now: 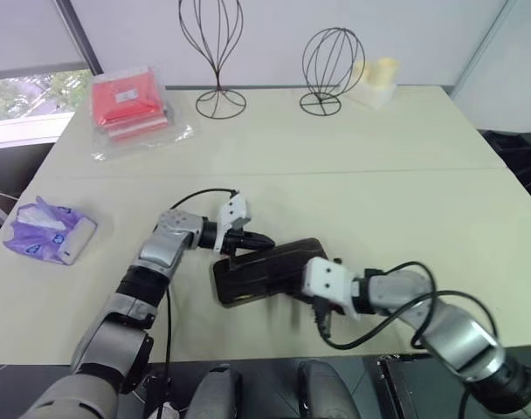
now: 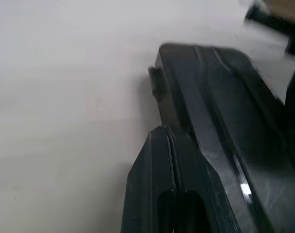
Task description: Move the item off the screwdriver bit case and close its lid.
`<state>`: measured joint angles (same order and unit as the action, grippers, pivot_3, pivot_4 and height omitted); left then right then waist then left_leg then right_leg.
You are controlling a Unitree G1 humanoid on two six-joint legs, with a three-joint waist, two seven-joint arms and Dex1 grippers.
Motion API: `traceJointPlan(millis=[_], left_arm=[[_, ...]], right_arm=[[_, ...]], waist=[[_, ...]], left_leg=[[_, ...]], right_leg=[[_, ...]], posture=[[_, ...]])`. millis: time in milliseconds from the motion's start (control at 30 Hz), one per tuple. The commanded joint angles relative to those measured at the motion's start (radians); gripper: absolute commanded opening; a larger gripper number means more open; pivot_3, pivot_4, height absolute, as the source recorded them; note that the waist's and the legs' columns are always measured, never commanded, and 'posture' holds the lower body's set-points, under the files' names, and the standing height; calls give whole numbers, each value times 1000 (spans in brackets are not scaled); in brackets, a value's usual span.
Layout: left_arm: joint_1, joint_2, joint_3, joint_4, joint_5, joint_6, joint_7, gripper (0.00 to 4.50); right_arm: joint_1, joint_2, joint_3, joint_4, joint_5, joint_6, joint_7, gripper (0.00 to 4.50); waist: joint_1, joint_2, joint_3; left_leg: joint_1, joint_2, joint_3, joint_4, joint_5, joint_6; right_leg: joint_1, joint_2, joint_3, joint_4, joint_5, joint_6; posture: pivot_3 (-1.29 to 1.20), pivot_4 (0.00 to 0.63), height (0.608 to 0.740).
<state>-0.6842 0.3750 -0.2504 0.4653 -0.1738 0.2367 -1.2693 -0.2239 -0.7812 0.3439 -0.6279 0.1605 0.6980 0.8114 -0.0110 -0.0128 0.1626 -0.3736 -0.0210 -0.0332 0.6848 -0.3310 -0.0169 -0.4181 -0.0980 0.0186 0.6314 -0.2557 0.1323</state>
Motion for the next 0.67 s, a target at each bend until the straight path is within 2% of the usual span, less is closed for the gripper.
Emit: traceJointPlan(millis=[33,233,367,533,667], left_arm=[[-27,1,15,-30,-23,33,-15,0],[-29,72,94,-198,-89,134,5,0],[31,130,161,-392,-152,255,68,0],[133,198,233,-621,-235,398,148,0],[207,245,270,-735,-280,461,195,0]], right_arm=[[-13,-45,-129,-93,60,36,27,21],[-31,-168,-337,-117,177,93,119,21],[-45,-252,-447,-69,210,76,168,21],[-31,-324,-544,-17,226,45,210,21],[-24,-343,-580,17,232,18,227,21]], waist=[[1,0,0],[-1,-2,2],[-1,-1,2],[0,-1,2],[1,-1,2]], left_leg=[[-1,0,0,0,0,0],[-2,0,0,0,0,0],[-1,0,0,-1,0,0],[-1,1,0,-1,0,0],[-2,1,0,-1,0,0]], right_leg=[[0,0,0,0,0,0],[-1,0,0,0,0,0],[-2,0,0,0,0,0],[-2,0,1,0,0,0],[-2,-1,1,-1,0,0]], posture=[[0,150,740],[0,150,740],[0,150,740],[0,150,740],[0,150,740]])
